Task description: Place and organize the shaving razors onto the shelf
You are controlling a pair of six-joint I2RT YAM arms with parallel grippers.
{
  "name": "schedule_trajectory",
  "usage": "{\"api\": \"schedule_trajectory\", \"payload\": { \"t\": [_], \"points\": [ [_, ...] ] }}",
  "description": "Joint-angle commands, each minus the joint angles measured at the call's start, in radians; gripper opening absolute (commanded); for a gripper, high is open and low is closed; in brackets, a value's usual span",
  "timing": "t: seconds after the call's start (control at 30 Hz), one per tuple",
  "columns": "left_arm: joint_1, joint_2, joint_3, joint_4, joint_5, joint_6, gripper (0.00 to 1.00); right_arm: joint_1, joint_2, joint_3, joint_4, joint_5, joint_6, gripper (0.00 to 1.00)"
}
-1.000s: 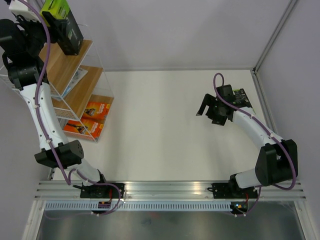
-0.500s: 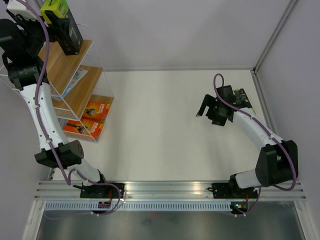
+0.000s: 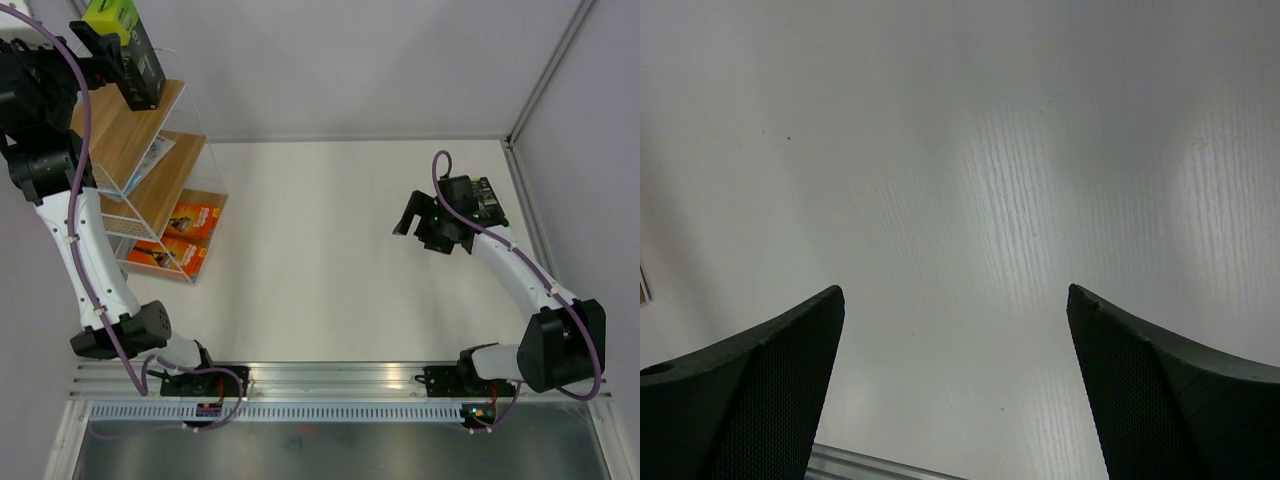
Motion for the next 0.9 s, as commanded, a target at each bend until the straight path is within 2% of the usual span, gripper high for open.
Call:
{"api": "schedule_trajectory", "payload": {
  "t": [0.0,0.57,0.87],
  "points": [
    [0.008,-0.04,-0.018,0.011,-0.057,-0.039,1.0,0.006,-0.031,-0.023,0.019,-0.018,-0.019,0.98],
    [0.008,-0.111,-0.082,-0.006,-0.071,-0.013,1.0,0.006,-0.031,-0.034,0.031,-0.039,-0.019,0.98],
    [0.008,-0.156,-0.108,-0.024,-0.124,-0.01,1.0,0.006,-0.033,-0.037,0.036,-0.041,-0.019,0.98]
  ]
}}
